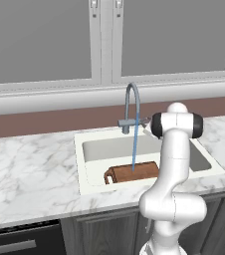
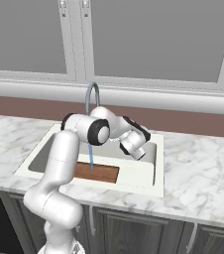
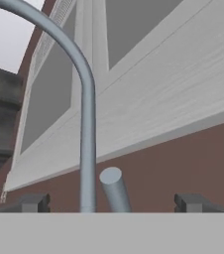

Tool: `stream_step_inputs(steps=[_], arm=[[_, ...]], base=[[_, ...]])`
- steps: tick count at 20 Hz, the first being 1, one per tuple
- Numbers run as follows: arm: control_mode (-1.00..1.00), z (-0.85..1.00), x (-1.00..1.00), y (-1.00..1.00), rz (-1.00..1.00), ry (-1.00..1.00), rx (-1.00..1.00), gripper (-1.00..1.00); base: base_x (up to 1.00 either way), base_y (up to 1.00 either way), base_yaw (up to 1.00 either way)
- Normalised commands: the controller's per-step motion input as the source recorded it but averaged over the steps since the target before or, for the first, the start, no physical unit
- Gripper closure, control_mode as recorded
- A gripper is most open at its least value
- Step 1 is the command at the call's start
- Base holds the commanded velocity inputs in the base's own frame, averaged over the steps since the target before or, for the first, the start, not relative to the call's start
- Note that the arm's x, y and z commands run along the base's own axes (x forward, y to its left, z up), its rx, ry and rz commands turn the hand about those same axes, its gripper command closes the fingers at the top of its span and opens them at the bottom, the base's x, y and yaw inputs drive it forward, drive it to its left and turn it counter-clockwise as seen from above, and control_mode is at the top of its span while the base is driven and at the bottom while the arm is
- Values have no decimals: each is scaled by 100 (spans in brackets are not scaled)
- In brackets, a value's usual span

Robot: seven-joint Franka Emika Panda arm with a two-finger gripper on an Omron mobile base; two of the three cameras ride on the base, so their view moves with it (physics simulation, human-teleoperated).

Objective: Turn on the sink faucet with hot water and rinse the cutting board for ten seconds, then turn off the faucet. Push the cutting board to reach the water if necessary.

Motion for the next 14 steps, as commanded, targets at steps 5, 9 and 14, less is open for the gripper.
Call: stream_step_inputs(steps=[5,9,14], arm=[[-100,0,0,0,3,0,0,-100],[-100,0,0,0,3,-1,0,-100],[-100,0,0,0,3,-1,0,-100]], base=[[0,0,0],[0,0,0],[0,0,0]])
